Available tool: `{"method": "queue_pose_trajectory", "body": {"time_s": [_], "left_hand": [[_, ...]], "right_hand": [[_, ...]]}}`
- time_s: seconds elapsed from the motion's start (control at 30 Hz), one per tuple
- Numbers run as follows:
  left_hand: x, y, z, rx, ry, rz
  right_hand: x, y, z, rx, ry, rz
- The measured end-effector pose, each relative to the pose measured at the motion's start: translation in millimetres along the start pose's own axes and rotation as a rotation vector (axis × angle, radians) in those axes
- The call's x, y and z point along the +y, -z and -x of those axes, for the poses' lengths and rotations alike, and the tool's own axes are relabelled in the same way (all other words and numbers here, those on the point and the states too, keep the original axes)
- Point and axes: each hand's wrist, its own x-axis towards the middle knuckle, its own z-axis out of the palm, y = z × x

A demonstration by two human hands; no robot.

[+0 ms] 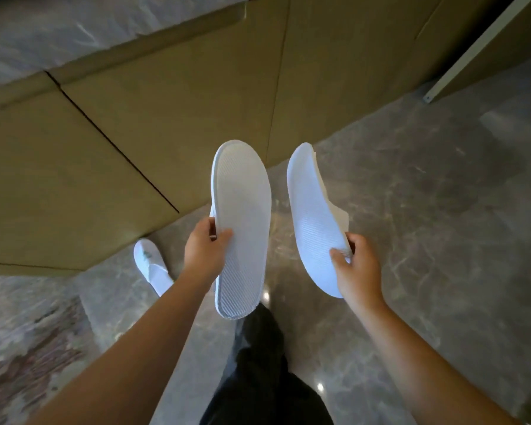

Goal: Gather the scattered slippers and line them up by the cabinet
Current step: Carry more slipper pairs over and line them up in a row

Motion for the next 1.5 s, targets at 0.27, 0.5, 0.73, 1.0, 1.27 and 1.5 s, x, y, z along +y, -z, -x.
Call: {"method": "queue_pose_trajectory", "body": {"time_s": [0.27,0.5,0.73,1.0,1.27,1.5], "left_hand": [[-16.5,-88.2,-130.9,-0.016,0.038,-0.105],[-104.9,-182.4,-226.9,0.079,0.086,-0.066],[-214.4,-267.8,-300.8,0.117,0.080,-0.052],[-276.3,-313.7,-398.6,0.048,-0.151,-0.247],[-271.0,-313.0,-402.5,-0.008,-0.235,-0.286],[-271.0,-309.4,-400.1,-0.090,-0.387,-0.342]], "right_hand": [[63.7,-66.0,-141.8,-0.090,0.000,0.065],[183.0,-153.1,-236.8,-0.163,0.014,0.069],[313.0,-233.8,-303.2,-0.190,-0.054,0.106],[394.8,-313.4,-381.5,-0.090,-0.046,-0.014],[386.4,-309.7,-383.2,-0.146,0.051,0.107],[321.3,-332.5,-385.1,-0.201,0.165,-0.193]]}}
